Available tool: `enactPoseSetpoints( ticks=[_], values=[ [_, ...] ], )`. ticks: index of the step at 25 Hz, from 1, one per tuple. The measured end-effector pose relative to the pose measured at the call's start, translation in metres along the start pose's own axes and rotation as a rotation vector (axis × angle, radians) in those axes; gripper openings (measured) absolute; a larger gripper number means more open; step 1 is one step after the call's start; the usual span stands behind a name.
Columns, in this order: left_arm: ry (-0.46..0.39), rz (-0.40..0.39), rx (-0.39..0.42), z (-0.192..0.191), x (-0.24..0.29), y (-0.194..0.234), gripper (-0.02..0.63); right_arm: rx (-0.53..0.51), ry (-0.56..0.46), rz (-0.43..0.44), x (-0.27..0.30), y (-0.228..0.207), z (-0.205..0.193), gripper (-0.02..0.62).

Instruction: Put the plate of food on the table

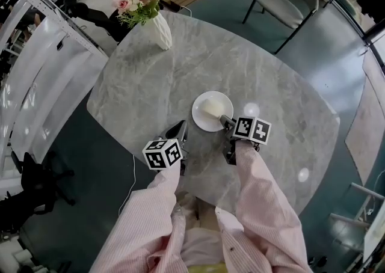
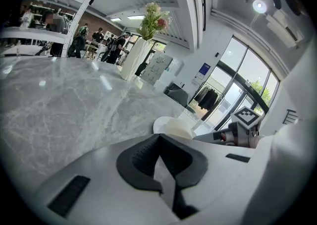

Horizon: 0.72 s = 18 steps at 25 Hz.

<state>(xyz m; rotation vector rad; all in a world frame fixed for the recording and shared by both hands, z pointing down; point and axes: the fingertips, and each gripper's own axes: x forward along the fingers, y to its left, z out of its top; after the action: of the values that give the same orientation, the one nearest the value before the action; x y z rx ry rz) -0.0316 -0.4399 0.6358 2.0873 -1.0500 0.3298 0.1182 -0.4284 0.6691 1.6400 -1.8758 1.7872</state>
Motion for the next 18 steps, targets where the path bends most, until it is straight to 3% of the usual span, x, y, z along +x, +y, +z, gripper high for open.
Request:
enactPoseSetpoints(
  ticks=[13,18],
  values=[
    [-0.015,-0.006,0.016,0.007,-0.008,-0.007,-0.003,-0.063,-0.019,-0.094,-0.016,-0.012,0.002,0.121],
    [-0.027,-0.016,0.040,0.011,-0.015,-0.013,-0.003,-0.076,-0.037,-0.081,-0.028,-0.009,0.002,0.120]
  ],
)
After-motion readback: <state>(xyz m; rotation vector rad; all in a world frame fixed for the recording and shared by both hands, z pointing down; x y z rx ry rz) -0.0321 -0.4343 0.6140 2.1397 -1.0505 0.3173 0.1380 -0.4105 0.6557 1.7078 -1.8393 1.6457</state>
